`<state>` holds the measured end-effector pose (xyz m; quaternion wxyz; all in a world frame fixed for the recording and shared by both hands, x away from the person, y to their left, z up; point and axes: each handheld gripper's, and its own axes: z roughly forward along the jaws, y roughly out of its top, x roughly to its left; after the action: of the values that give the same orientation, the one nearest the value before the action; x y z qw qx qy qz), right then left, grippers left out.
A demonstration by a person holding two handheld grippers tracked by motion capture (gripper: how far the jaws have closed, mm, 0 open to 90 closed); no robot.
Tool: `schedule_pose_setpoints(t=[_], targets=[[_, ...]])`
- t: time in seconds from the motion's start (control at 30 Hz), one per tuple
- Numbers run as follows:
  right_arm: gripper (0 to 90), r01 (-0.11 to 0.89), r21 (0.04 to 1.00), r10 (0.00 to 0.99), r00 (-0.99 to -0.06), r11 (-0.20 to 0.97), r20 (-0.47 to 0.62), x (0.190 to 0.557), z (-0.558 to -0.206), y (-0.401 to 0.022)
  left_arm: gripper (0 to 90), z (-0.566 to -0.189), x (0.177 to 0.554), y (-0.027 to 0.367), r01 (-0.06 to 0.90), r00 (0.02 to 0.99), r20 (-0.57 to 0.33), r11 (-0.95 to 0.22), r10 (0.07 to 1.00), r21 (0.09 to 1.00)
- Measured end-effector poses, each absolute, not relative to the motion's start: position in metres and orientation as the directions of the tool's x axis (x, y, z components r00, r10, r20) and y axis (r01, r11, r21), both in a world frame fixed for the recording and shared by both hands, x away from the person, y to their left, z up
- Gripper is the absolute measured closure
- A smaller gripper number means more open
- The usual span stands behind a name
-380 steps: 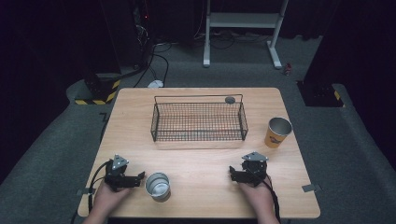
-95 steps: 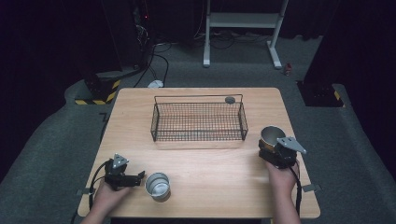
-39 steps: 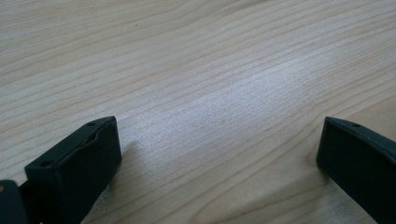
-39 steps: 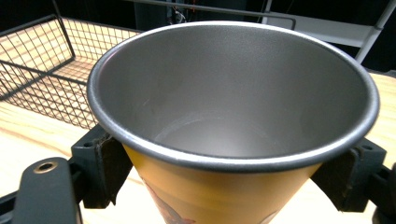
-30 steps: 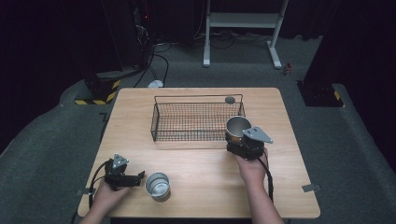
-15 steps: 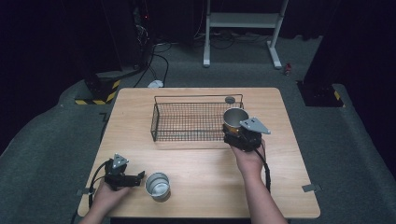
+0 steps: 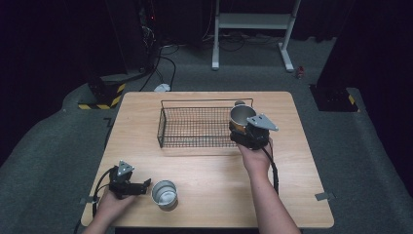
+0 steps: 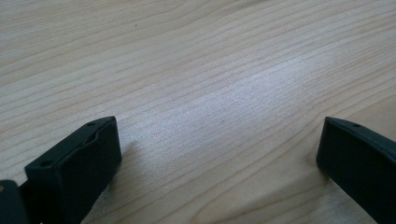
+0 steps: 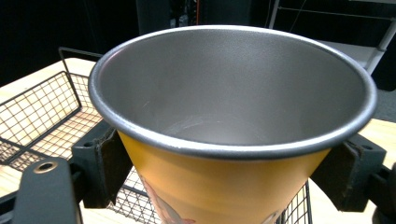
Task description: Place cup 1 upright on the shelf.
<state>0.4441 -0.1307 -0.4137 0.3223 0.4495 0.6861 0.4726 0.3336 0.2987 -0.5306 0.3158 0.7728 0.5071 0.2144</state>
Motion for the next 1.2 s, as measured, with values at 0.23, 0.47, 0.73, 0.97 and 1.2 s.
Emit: schedule_pose_setpoints(t=[0.23, 0.47, 0.73, 0.97, 1.2], targets=[[16.1, 0.314, 0.937, 0.922, -0.386, 0.150, -0.018, 0.453, -0.412, -0.126, 0.2, -0.531, 0.334, 0.299, 0.648, 0.394, 0.011, -0.287, 0.919, 0.705], [16.0, 0.330, 0.931, 0.924, -0.382, 0.159, -0.022, 0.462, -0.412, -0.123, 0.2, -0.531, 0.334, 0.299, 0.648, 0.393, 0.011, -0.286, 0.919, 0.706], [16.0, 0.343, 0.927, 0.930, -0.366, 0.153, -0.018, 0.474, -0.411, -0.121, 0.2, -0.531, 0.334, 0.299, 0.647, 0.392, 0.011, -0.285, 0.920, 0.707], [16.0, 0.349, 0.924, 0.931, -0.364, 0.155, -0.019, 0.483, -0.411, -0.117, 0.2, -0.531, 0.334, 0.299, 0.647, 0.392, 0.011, -0.284, 0.920, 0.707], [16.0, 0.366, 0.916, 0.933, -0.358, 0.165, -0.025, 0.492, -0.411, -0.111, 0.2, -0.531, 0.334, 0.299, 0.647, 0.393, 0.011, -0.285, 0.919, 0.707]])
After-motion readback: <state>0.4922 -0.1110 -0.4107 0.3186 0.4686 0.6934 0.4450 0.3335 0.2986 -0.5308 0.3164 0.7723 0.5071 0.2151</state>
